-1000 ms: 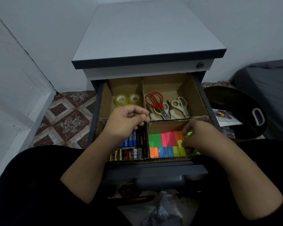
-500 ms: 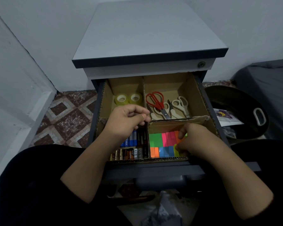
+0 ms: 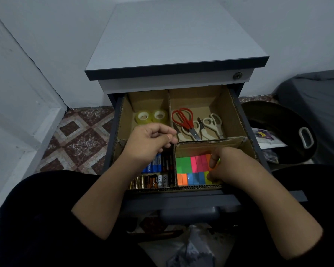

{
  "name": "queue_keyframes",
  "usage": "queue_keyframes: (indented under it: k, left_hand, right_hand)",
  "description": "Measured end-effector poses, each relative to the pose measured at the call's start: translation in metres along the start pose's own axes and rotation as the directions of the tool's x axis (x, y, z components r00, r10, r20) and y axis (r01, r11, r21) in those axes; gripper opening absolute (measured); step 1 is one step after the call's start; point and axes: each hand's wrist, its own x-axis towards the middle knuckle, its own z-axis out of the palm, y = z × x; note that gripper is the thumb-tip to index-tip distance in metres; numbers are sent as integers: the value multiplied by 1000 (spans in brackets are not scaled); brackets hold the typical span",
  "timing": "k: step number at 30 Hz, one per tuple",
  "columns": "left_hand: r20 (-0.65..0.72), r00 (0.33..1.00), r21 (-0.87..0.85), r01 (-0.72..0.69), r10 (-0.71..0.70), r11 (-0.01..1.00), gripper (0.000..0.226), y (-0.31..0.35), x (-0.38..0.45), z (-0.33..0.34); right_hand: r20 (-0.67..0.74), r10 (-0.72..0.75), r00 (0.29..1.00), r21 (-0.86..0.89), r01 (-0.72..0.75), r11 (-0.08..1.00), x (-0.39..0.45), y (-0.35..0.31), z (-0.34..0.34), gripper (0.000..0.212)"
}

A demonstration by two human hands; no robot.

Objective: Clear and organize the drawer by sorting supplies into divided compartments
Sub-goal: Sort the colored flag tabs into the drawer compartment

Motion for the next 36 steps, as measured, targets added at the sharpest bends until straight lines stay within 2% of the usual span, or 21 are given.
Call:
queue_keyframes:
  k: [7,12,21,26,30,31,34,36]
  left_hand:
    - [3,1000,2,3,-3,1000,19,-2,1,-1]
    - [3,1000,-6,5,-5,1000,19,-2,2,-1]
    - [8,1000,-5,0,0,1000,18,-2,2,-1]
    - [6,1000,-10,2,-2,1000,18,-3,2,-1]
    - [7,1000,0,-5,5,1000,19,-3,2,-1]
    - [6,1000,1,-5,5,1000,18,-3,2,-2]
    - [7,1000,3,-3,3,1000,18,-3,2,-1]
    - [6,1000,6,-1,1,1000,19,-3,2,-1]
  right_hand:
    - [20,-76,997,-104,77,992,0,6,-3,29]
    - [35,-132,991,-143,136,980,0,5,-1,28]
    - [42,-140,989,-141,145,979,3,5,0,24]
    - [22,-74,997,-109,76,991,3,7,-3,22]
    - [-238,21,971,-217,-74,973,2,14,-8,10]
    - [-264,29,964,-238,-95,967,1,15,-8,9]
    - [-225,47,973,-296,-115,948,1,13,-2,24]
    - [-218,40,975,-316,-109,943,1,10,0,25]
